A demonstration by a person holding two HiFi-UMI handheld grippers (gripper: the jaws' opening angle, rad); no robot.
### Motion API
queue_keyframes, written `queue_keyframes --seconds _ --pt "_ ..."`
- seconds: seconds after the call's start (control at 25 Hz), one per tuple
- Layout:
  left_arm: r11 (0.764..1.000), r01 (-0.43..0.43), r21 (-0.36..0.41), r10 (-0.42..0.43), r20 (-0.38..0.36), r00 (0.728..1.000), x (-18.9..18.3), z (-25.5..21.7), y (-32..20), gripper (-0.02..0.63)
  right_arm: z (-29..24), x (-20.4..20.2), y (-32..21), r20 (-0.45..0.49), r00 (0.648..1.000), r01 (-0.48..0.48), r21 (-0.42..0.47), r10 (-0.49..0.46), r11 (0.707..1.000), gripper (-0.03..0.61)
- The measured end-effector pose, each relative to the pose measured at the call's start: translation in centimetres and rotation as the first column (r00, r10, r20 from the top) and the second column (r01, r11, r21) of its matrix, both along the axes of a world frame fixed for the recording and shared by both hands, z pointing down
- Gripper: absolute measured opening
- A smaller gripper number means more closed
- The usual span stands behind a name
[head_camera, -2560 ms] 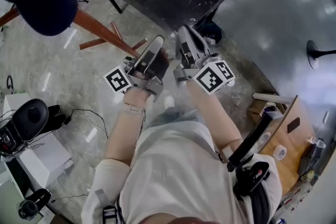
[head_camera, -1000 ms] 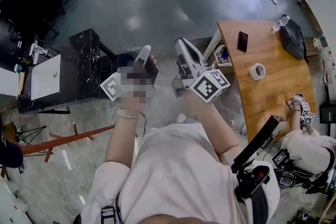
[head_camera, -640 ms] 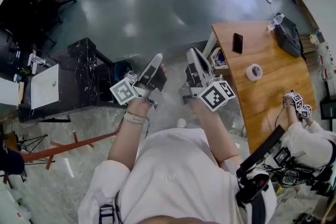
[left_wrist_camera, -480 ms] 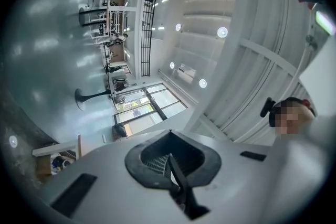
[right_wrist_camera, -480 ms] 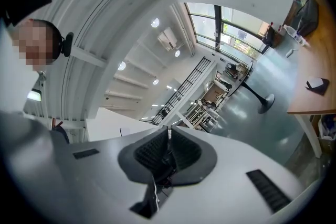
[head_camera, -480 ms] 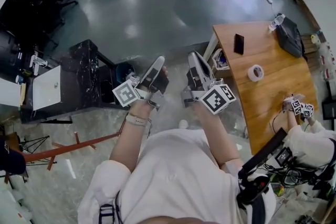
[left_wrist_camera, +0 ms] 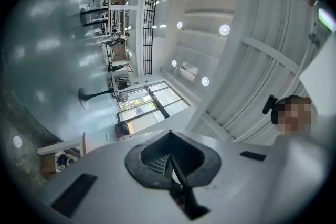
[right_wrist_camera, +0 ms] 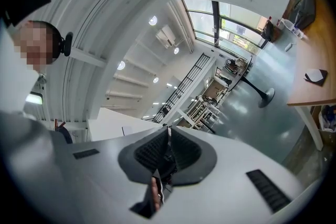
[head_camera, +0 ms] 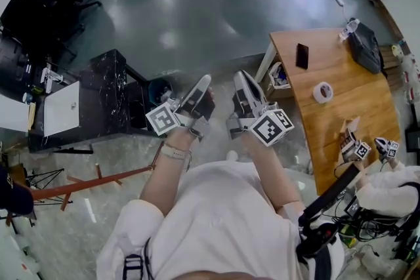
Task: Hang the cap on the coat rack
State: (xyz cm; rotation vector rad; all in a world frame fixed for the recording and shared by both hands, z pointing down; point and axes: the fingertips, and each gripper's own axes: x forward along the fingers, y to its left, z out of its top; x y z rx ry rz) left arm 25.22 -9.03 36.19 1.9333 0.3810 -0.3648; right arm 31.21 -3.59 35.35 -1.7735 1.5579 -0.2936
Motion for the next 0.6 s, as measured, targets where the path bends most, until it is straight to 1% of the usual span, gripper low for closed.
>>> queue_keyframes --seconds 0.28,0.6 --pt "1.000 0.006 0.004 -0.006 0.012 1.000 -1.1 0.7 0.0 0.008 1.2 -1.0 -0.5 0.023 1.000 0.017 -0.011 -0.016 1.000 0.034" --pt "1.000 0.010 -0.002 -0.010 0.015 1.000 -2.2 0.7 -0.3 0.008 0.7 -2.2 -0.9 0.006 1.000 0.021 -0.021 -0.021 1.000 0.034"
